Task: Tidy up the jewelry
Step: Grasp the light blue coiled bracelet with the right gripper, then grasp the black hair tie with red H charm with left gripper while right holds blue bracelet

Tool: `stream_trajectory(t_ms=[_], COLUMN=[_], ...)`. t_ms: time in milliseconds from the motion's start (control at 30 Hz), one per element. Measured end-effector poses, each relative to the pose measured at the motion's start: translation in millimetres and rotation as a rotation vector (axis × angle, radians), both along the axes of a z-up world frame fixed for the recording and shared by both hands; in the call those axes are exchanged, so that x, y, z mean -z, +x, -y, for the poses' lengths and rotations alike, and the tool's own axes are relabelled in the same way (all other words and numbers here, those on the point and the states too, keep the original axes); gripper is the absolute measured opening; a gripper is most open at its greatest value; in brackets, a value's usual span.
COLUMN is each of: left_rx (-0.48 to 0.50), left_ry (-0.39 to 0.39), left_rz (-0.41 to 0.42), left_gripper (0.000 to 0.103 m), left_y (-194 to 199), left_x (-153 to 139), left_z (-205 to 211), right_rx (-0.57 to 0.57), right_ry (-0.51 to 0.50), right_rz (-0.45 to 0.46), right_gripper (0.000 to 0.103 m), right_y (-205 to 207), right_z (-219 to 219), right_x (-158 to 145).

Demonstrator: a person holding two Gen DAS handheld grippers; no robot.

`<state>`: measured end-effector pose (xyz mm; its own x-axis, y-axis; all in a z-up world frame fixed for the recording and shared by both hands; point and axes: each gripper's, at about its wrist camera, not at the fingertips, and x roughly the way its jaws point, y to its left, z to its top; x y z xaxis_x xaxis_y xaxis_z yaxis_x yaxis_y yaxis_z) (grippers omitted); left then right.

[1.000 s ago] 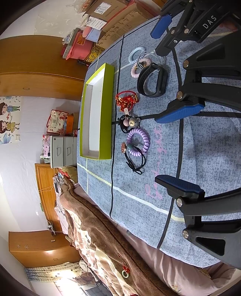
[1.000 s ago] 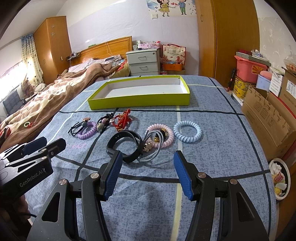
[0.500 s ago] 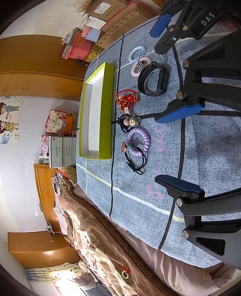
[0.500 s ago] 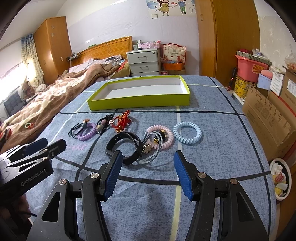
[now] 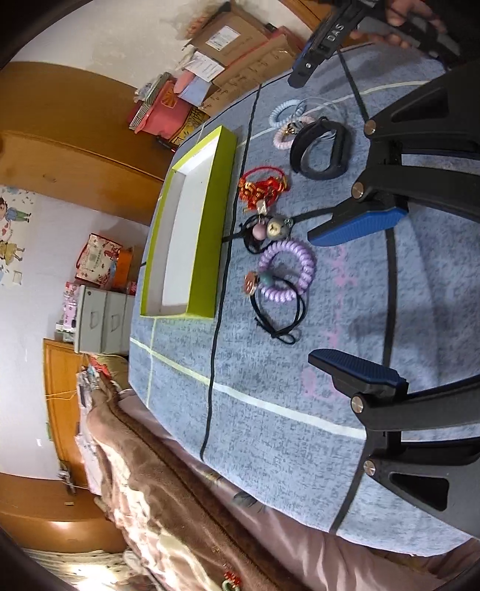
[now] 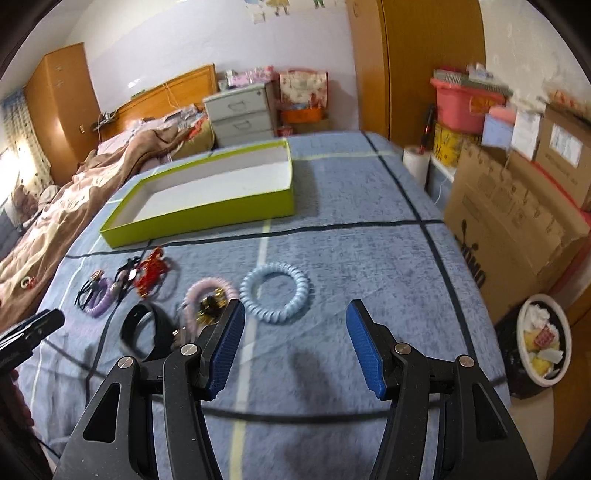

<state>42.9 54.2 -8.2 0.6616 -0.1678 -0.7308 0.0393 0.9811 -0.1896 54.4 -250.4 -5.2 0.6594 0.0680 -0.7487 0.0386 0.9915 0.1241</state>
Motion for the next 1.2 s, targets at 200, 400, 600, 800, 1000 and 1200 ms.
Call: stream_trajectory(t_ms=[200,400,600,800,1000,1200], left_rx=[-0.046,-0.053,-0.025,0.038,0.113,0.157], left_ry=[0.005,-0.002,0.007,-0.007,-0.018,0.020], left_rz=[-0.027,-0.043,-0.071,-0.083,-0.079,-0.084], left_gripper=[0.060,0.060,0.060,0.060,0.060,0.060], left_y=[14,26,38,49,61,72], left_x=[6,8,11,8,5,9], left_z=[-20,-32,-32,-24,-4,14], right_rx=[-0.031,-0.064,-0.089,-0.082,-0.064,-0.060], right_ry=[-0.048,-0.041,-0.067,-0.046,-0.007,0.023], right_rz=[-0.045,-0.081,-0.098,-0.094,-0.067,-0.059], right_gripper=[0.058,0.032,0.016,0.010,0.010,0.010], right_y=[21,32,35,35,37,41], right_z=[2,3,-2,-2,5,7], right_x=[7,16,21,21,11,6])
